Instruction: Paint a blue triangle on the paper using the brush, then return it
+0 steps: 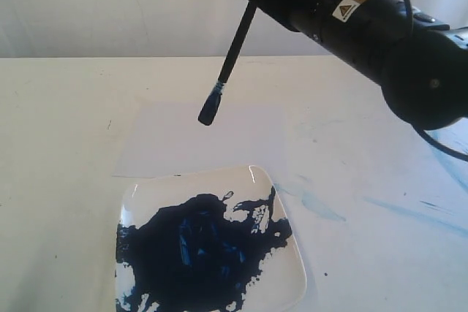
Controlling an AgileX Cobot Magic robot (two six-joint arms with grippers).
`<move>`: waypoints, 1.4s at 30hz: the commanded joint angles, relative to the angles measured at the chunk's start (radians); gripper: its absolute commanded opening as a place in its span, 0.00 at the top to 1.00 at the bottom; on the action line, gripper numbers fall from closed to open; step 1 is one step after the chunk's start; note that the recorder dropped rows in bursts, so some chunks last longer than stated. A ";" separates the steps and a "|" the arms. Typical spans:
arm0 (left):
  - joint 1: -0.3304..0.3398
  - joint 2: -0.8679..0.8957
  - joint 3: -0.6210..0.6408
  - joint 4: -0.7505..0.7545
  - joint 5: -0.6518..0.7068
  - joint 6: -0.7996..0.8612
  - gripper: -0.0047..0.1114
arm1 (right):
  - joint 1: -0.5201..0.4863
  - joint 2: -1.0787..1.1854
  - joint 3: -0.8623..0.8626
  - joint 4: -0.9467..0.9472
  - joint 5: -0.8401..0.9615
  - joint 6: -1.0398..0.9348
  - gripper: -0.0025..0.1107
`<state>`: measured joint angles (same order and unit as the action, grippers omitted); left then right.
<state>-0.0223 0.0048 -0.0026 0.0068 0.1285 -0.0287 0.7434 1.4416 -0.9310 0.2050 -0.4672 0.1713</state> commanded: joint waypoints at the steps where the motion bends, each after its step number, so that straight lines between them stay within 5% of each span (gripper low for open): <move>1: -0.003 -0.005 0.003 -0.077 -0.100 -0.056 0.96 | -0.006 -0.013 -0.004 0.004 0.049 -0.013 0.98; 19: -0.003 -0.005 0.003 -0.104 -0.857 -0.147 0.96 | -0.048 -0.014 -0.035 0.026 -0.003 -0.021 0.98; 26: -0.003 0.161 -0.125 -0.282 -0.610 -0.177 0.96 | -0.103 0.050 -0.124 0.024 -0.005 -0.010 0.98; 31: -0.003 0.551 -0.331 0.088 -0.585 -0.334 0.96 | -0.103 0.165 -0.222 0.020 -0.005 -0.015 0.98; 34: -0.003 0.819 -0.482 0.402 -0.521 -0.621 0.96 | -0.104 0.216 -0.269 0.020 -0.003 -0.019 0.98; 36: -0.003 1.002 -0.575 0.746 -0.515 -0.936 0.96 | -0.104 0.243 -0.288 0.020 0.002 -0.022 0.98; 39: 0.004 1.247 -0.739 1.377 -0.729 -1.467 0.96 | -0.106 0.262 -0.294 0.020 0.002 -0.066 0.98; 40: 0.011 1.420 -0.864 1.687 -0.900 -1.722 0.96 | -0.106 0.271 -0.294 0.020 0.002 -0.109 0.98; 42: 0.013 1.606 -0.964 1.738 -1.054 -1.811 0.96 | -0.106 0.276 -0.294 0.020 0.002 -0.147 0.98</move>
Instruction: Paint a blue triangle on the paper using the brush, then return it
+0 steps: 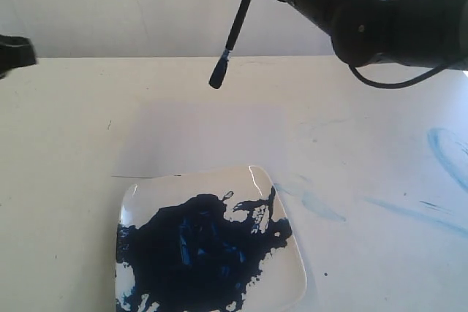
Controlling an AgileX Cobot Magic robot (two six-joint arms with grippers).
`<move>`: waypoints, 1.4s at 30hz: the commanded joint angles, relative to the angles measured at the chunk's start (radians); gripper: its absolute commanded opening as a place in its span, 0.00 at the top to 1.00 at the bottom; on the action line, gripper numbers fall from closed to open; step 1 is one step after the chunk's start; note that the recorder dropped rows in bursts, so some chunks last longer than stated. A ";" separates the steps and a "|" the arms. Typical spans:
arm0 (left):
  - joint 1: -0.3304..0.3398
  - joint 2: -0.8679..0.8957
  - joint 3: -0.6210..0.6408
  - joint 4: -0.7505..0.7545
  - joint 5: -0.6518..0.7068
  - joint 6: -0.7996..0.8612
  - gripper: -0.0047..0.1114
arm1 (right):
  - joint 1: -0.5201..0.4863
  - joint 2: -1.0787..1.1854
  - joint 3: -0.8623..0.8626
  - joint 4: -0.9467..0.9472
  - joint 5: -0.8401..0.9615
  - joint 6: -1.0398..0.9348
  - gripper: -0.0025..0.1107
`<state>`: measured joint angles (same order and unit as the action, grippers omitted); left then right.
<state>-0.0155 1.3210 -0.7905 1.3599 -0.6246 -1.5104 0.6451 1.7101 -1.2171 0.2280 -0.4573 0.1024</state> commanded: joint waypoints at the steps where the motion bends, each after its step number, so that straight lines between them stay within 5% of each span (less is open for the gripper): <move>1: 0.006 0.337 -0.191 0.385 -0.318 -0.329 0.96 | -0.008 0.007 -0.007 -0.003 -0.008 -0.080 0.98; 8: 0.004 0.530 -0.187 0.385 -0.347 -0.306 0.96 | -0.008 0.007 -0.007 -0.001 0.011 -0.079 0.98; 18: 0.004 0.580 -0.165 0.385 -0.215 -0.314 0.96 | -0.008 0.031 -0.007 -0.001 -0.044 -0.012 0.98; 37: 0.002 0.696 -0.281 0.358 -0.295 -0.308 0.96 | -0.006 0.210 -0.096 -0.022 -0.184 0.036 0.98; 42: -0.047 0.698 -0.306 0.383 -0.279 -0.319 0.96 | -0.006 0.235 -0.133 -0.022 -0.167 0.036 0.98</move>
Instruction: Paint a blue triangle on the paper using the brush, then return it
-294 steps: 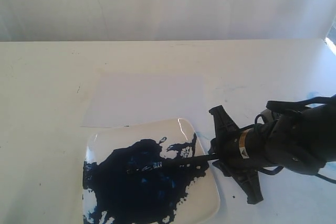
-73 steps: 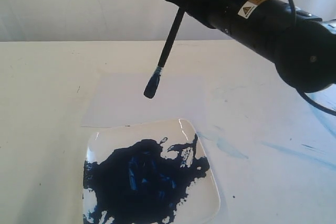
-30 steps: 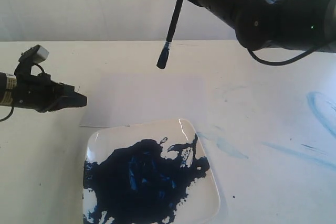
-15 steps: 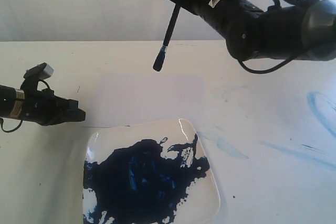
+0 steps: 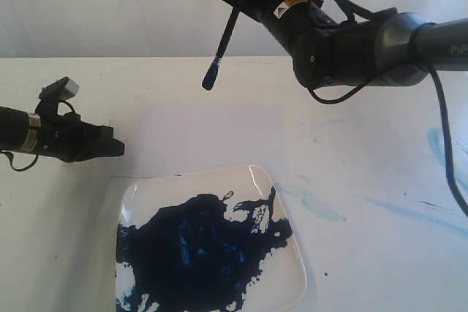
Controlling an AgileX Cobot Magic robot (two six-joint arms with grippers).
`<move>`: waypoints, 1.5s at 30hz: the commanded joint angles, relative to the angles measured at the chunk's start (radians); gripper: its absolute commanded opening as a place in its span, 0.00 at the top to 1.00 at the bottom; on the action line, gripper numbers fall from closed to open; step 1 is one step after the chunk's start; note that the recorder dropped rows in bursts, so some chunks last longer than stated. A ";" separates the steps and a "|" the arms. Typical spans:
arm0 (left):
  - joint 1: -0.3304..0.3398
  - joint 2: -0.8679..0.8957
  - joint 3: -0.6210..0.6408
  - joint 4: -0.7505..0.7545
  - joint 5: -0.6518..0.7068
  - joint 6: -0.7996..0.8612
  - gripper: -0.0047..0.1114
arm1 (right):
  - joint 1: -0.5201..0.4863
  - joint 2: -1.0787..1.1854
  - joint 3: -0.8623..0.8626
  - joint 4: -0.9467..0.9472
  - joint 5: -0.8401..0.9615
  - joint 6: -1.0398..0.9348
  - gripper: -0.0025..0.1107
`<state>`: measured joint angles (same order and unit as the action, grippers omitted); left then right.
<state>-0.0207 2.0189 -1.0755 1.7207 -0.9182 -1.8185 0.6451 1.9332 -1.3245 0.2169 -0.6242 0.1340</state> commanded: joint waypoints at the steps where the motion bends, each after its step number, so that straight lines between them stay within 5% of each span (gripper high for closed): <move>1: -0.053 0.002 -0.026 0.024 0.023 -0.017 0.96 | -0.006 0.014 -0.026 -0.011 0.000 0.004 0.98; 45: -0.071 0.108 -0.072 0.024 0.036 -0.043 0.96 | -0.008 0.205 -0.102 0.014 -0.073 -0.004 0.98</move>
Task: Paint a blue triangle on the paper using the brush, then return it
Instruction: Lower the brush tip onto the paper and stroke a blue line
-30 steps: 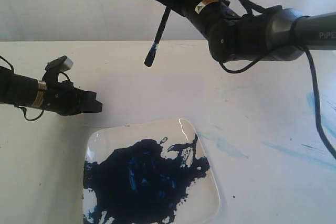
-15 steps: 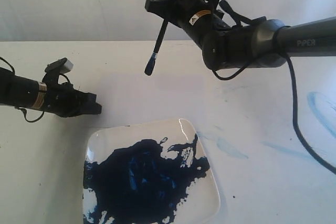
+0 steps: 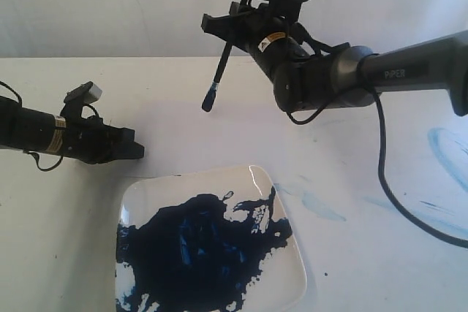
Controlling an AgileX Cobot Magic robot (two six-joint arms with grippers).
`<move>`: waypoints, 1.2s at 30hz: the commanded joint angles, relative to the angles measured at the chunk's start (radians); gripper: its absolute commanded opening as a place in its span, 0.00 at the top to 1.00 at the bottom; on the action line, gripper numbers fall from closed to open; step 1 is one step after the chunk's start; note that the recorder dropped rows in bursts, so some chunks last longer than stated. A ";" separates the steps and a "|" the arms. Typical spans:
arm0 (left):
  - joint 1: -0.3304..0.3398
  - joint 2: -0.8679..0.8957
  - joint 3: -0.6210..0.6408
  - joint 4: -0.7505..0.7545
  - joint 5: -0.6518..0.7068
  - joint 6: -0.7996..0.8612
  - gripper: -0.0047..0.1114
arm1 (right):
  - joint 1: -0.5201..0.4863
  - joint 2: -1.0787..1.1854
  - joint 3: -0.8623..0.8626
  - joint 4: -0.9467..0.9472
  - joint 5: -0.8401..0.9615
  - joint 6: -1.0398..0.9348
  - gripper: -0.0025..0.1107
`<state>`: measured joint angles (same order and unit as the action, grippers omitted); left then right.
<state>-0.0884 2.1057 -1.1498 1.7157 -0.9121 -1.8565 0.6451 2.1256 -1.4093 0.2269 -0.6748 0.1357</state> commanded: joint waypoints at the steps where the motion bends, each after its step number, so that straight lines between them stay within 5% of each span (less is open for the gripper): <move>1: -0.003 0.021 0.003 0.029 0.030 -0.003 0.96 | -0.008 0.015 -0.019 0.004 -0.021 -0.006 0.98; 26: -0.003 0.021 0.003 0.029 0.042 -0.002 0.96 | -0.008 0.024 -0.019 0.010 0.083 -0.056 0.98; 36: -0.003 0.021 0.003 0.029 0.040 -0.002 0.96 | -0.008 -0.024 -0.019 0.124 0.177 -0.225 0.98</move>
<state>-0.0884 2.1057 -1.1498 1.7131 -0.9121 -1.8565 0.6451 2.1197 -1.4223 0.3070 -0.5238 -0.0221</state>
